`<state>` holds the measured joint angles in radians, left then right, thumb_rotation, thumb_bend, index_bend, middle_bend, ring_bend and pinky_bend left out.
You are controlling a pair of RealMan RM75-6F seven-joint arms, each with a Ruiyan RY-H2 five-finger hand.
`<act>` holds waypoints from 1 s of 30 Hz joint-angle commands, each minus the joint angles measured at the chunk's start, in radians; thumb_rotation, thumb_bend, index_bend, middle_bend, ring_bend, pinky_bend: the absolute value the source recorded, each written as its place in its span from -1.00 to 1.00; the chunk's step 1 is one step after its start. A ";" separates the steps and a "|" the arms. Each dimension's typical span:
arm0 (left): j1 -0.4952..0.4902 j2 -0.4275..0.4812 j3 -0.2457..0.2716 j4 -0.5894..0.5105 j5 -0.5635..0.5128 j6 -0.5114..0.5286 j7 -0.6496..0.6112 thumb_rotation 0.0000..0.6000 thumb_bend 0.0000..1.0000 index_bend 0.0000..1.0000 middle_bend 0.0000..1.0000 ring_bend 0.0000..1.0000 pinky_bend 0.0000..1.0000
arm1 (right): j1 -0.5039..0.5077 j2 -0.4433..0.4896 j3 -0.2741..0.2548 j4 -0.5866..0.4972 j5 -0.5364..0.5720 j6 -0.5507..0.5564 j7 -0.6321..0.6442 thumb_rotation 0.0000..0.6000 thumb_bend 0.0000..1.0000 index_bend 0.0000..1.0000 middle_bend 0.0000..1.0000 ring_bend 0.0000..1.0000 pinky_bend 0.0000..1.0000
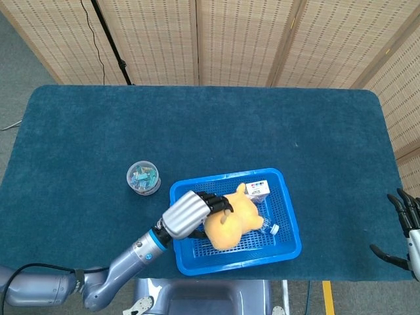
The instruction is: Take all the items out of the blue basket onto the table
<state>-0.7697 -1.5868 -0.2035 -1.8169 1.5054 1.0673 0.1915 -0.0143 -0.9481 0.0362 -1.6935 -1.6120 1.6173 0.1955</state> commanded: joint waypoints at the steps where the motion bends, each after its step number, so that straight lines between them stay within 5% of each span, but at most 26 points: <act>1: 0.028 0.090 -0.037 -0.041 0.021 0.052 -0.041 1.00 -0.28 0.02 -0.17 -0.11 0.08 | -0.001 0.000 0.000 0.000 0.000 0.001 -0.003 1.00 -1.00 -1.00 -1.00 -1.00 -1.00; 11: 0.107 0.287 -0.119 0.049 -0.071 0.144 -0.152 1.00 -0.29 0.01 -0.18 -0.12 0.08 | 0.002 -0.004 -0.006 -0.007 -0.011 -0.004 -0.022 1.00 -1.00 -1.00 -1.00 -1.00 -1.00; 13: 0.118 0.299 -0.126 0.119 -0.124 0.132 -0.189 1.00 -0.35 -0.21 -0.42 -0.36 0.02 | 0.003 -0.006 -0.007 -0.010 -0.013 -0.008 -0.030 1.00 -1.00 -1.00 -1.00 -1.00 -1.00; 16: 0.111 0.344 -0.090 0.188 -0.202 -0.002 -0.237 1.00 -0.54 -0.94 -0.99 -0.98 -0.73 | 0.006 -0.009 -0.009 -0.014 -0.015 -0.013 -0.042 1.00 -1.00 -1.00 -1.00 -1.00 -1.00; 17: 0.106 0.375 -0.080 0.187 -0.241 -0.063 -0.242 1.00 -0.61 -1.00 -1.00 -1.00 -0.94 | 0.006 -0.010 -0.009 -0.015 -0.016 -0.014 -0.045 1.00 -1.00 -1.00 -1.00 -1.00 -1.00; 19: 0.094 0.412 -0.081 0.186 -0.295 -0.130 -0.254 1.00 -0.68 -1.00 -1.00 -1.00 -1.00 | 0.007 -0.012 -0.010 -0.017 -0.015 -0.017 -0.049 1.00 -1.00 -1.00 -1.00 -1.00 -1.00; 30: 0.146 0.505 -0.014 0.071 0.026 0.012 -0.391 1.00 -0.72 -1.00 -1.00 -1.00 -1.00 | 0.003 -0.001 -0.010 -0.019 -0.016 -0.005 -0.019 1.00 -1.00 -1.00 -1.00 -1.00 -1.00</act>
<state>-0.6480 -1.1303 -0.2605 -1.6861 1.3695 0.9955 -0.1471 -0.0102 -0.9514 0.0272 -1.7127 -1.6261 1.6094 0.1710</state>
